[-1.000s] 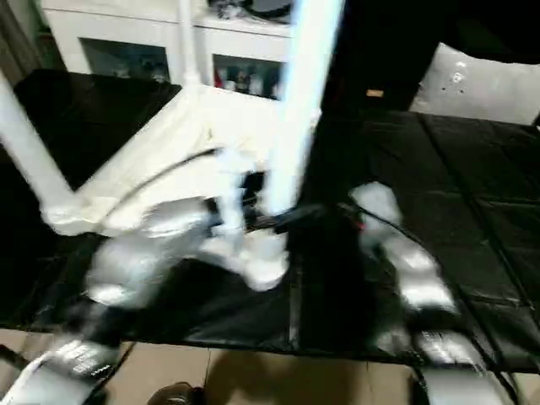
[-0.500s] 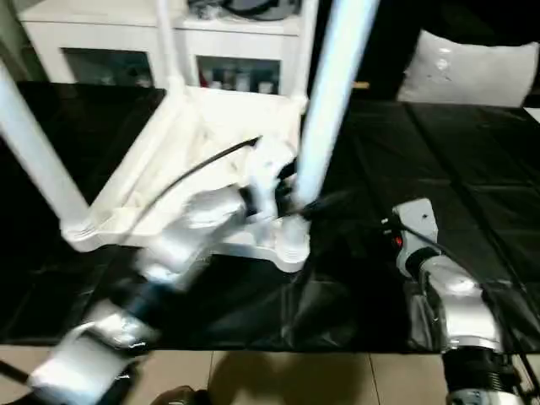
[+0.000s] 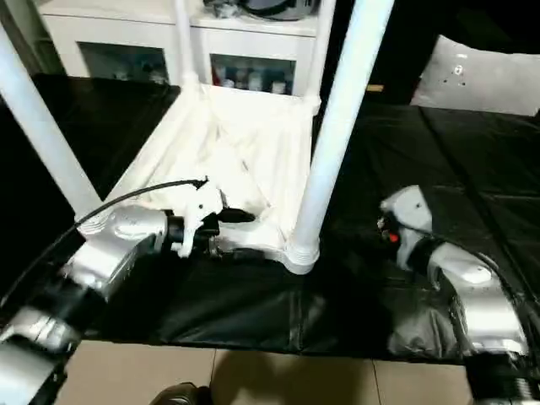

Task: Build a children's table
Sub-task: Rotate table base

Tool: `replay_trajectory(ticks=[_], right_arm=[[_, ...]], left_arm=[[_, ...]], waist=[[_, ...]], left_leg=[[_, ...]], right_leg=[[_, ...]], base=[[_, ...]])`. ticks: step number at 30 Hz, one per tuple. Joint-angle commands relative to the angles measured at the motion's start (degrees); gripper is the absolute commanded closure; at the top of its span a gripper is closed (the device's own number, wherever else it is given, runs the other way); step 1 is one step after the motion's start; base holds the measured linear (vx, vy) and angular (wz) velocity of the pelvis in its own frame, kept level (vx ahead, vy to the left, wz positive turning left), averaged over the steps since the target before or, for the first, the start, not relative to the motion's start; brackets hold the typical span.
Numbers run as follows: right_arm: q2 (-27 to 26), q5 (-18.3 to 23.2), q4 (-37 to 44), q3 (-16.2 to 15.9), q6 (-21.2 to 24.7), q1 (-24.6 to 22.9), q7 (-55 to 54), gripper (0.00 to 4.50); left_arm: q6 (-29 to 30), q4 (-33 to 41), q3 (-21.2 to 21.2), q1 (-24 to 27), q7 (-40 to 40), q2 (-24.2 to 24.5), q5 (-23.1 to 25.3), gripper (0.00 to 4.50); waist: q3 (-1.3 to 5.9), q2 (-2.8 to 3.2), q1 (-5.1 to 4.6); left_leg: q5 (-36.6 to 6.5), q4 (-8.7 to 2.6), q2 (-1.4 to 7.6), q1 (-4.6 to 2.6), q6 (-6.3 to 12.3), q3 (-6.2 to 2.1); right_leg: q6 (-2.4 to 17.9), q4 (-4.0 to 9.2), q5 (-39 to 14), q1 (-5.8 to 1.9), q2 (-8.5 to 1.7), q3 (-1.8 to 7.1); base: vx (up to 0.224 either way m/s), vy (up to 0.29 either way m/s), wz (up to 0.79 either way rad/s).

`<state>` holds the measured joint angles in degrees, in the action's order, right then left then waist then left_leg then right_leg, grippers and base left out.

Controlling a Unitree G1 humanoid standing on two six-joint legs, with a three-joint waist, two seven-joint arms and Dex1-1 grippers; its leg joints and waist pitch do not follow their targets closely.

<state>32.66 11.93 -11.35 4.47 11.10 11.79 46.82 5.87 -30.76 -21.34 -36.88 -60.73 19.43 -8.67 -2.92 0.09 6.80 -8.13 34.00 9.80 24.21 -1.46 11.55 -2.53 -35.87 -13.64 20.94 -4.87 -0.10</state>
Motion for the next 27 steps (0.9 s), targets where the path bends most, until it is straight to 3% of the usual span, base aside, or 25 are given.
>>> replay_trajectory(ticks=[1,2,4,6,7,12,14,22,27], right_arm=[[2.2,2.2,3.4,-0.2,1.2,-1.1,3.9,0.0],[2.9,2.9,4.4,-0.2,1.6,-1.7,5.2,0.0],[5.2,5.7,7.4,-0.1,4.5,-3.4,9.8,0.0],[6.4,6.9,9.0,-0.1,5.5,-4.2,11.8,0.0],[7.0,7.4,9.8,-0.2,6.0,-4.6,12.6,0.0],[8.5,8.6,11.2,-0.6,7.3,-5.8,15.0,0.0],[8.8,9.1,11.7,-0.6,7.7,-6.1,15.6,0.0],[9.5,10.2,13.9,-0.9,9.5,-7.4,16.8,0.0],[9.8,10.6,14.2,-0.8,9.8,-7.7,17.1,0.0]], left_arm=[[-2.4,-2.6,-1.2,-2.1,-2.1,-0.2,1.0,0.77],[-3.2,-4.0,-1.2,-2.9,-2.9,-0.5,1.0,0.88],[-5.4,-9.1,-1.4,-5.4,-5.1,-1.8,2.0,0.99],[-6.4,-11.6,-1.7,-6.5,-5.8,-2.4,2.9,1.01],[-7.2,-12.8,-2.0,-6.9,-5.8,-2.7,3.6,1.3],[-10.7,-18.5,-3.1,-8.7,-4.8,-3.9,6.5,1.43],[-11.8,-20.8,-3.1,-9.5,-4.2,-4.6,7.3,1.75],[-14.4,-28.0,-1.8,-12.1,-3.5,-6.4,8.7,2.22],[-15.5,-30.3,-1.1,-12.7,-4.7,-7.0,8.9,2.64]], waist=[[3.73,-0.43,0.18],[3.73,-0.7,0.15],[3.75,-0.45,0.29],[3.76,-0.58,0.52],[3.79,-0.52,0.64],[3.67,-0.69,0.58],[3.61,-0.74,0.63],[3.78,-0.79,1.43],[3.63,-0.87,1.47]], left_leg=[[-15.3,-4.3,3.32,-2.81,1.61,-1.68],[-14.5,-4.27,3.28,-2.64,2.39,-1.69],[-14.2,-4.12,3.34,-2.82,3.19,-1.6],[-14.0,-4.08,3.47,-2.68,3.73,-1.66],[-14.3,-4.01,3.58,-2.78,3.83,-1.63],[-15.6,-4.02,3.63,-2.84,3.74,-1.68],[-16.2,-4.12,3.72,-2.92,3.26,-1.72],[-15.0,-4.02,3.84,-2.91,3.85,-1.82],[-16.2,-4.13,3.86,-2.95,3.61,-1.79]], right_leg=[[12.1,4.52,-3.6,-0.54,-3.46,1.02],[12.6,4.41,-2.1,-0.74,-3.36,0.93],[13.4,4.46,-1.0,-0.74,-3.37,0.88],[14.3,4.28,-0.4,-0.92,-3.52,0.8],[14.7,4.27,-0.8,-0.84,-3.63,0.81],[15.5,4.6,-3.6,-0.77,-3.85,0.79],[15.5,4.76,-4.9,-0.7,-3.89,0.8],[16.1,4.41,-2.2,-0.85,-4.18,0.62],[16.2,4.63,-4.5,-0.79,-4.29,0.57]], base=[[0.0,0.0,0.0],[0.0,0.0,0.0],[0.0,0.0,0.0],[0.0,0.0,0.0],[0.0,0.0,0.0],[0.0,0.0,0.0],[0.0,0.0,0.0],[0.0,0.0,0.0],[0.0,0.0,0.0]])
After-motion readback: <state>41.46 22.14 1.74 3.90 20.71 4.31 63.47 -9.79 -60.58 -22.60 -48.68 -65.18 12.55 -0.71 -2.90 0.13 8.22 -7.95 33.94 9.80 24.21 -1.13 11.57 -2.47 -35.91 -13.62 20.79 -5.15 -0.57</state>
